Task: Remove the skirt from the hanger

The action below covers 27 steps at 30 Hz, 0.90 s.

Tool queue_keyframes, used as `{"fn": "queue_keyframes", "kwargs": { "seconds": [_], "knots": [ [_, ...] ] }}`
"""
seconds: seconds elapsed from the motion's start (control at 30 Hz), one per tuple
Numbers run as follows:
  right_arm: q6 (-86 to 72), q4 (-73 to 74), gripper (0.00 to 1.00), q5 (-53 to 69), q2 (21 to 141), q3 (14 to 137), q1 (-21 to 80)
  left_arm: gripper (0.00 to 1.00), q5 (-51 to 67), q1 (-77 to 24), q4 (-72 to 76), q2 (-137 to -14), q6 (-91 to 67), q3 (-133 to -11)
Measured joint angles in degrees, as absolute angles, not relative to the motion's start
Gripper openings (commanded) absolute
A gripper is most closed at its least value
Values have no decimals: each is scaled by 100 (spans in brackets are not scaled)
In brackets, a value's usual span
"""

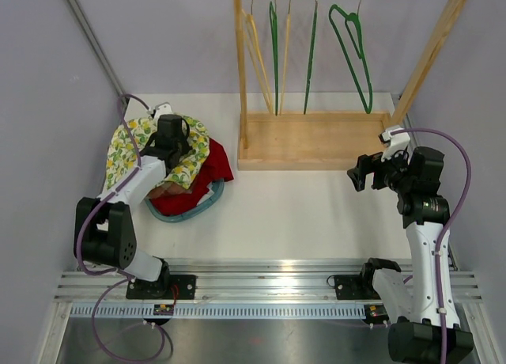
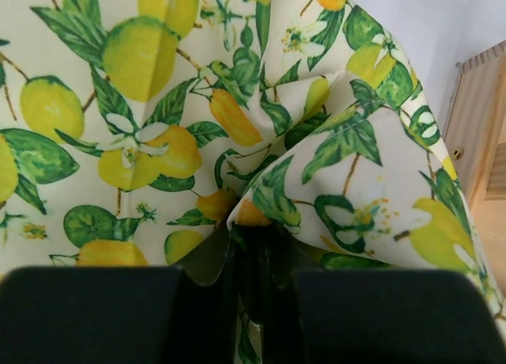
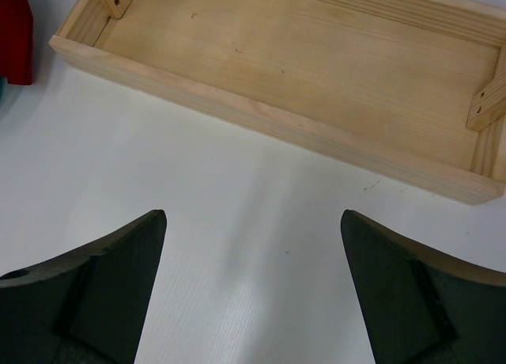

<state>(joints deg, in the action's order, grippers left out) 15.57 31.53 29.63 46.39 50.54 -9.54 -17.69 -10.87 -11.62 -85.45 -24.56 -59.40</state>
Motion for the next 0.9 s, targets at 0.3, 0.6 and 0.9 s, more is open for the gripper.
{"fn": "queue_keyframes", "kwargs": {
  "seconds": [0.3, 0.6, 0.9],
  "knots": [
    [1557, 3155, 99, 2967, 4613, 5054, -1028, 88, -1356, -1079, -1562, -8071, -2451, -6180],
    [1533, 3159, 99, 2818, 4565, 5059, -1105, 99, -762, -1085, -2180, -6742, -1890, -7019],
    [1306, 3605, 100, 2294, 4563, 5697, -1127, 99, 851, -1090, -1841, -4456, -996, -5695]
  ]
}}
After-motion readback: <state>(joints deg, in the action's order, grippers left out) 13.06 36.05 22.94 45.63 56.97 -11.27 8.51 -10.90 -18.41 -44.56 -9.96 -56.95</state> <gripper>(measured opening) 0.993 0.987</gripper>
